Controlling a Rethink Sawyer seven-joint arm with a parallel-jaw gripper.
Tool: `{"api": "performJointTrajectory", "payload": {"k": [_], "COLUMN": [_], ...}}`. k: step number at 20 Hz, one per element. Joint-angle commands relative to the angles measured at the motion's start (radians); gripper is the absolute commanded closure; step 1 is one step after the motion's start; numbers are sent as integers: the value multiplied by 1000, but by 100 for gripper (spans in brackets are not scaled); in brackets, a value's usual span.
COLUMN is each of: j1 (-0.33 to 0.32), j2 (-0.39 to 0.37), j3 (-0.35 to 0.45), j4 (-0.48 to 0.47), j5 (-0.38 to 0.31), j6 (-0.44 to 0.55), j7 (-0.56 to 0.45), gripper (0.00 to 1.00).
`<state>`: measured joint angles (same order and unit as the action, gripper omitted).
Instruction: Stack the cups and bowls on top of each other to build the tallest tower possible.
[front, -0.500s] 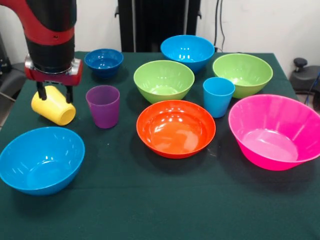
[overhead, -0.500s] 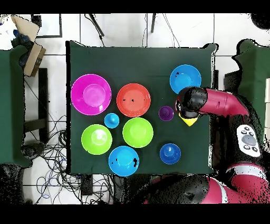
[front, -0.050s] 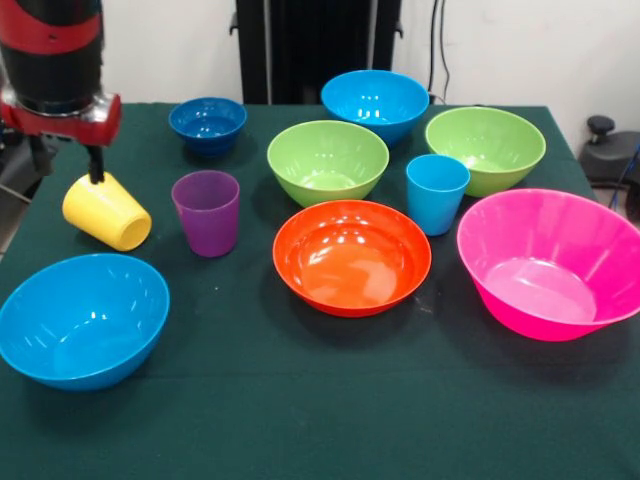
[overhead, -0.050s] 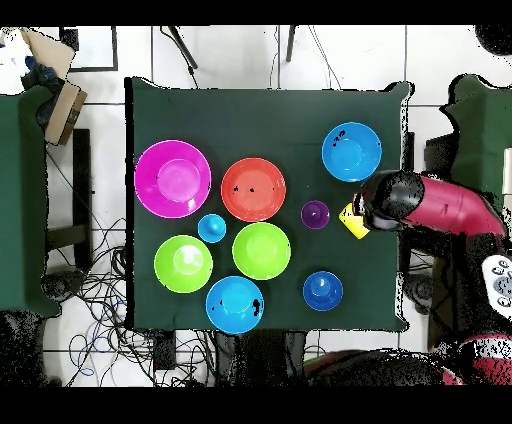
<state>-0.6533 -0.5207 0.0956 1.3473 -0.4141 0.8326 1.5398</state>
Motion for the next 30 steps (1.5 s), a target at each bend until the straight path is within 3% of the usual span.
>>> {"api": "performJointTrajectory", "payload": {"k": [1, 14, 25, 30], "j1": [8, 30, 70, 79], "j2": [-23, -28, -31, -14], "j3": [102, 90, 78, 84], "j4": [39, 28, 80, 81], "j5": [-45, -90, -134, -123], "j6": [9, 21, -39, -34], "j7": [-168, -190, -150, -114], "gripper": [0, 0, 0, 0]}}
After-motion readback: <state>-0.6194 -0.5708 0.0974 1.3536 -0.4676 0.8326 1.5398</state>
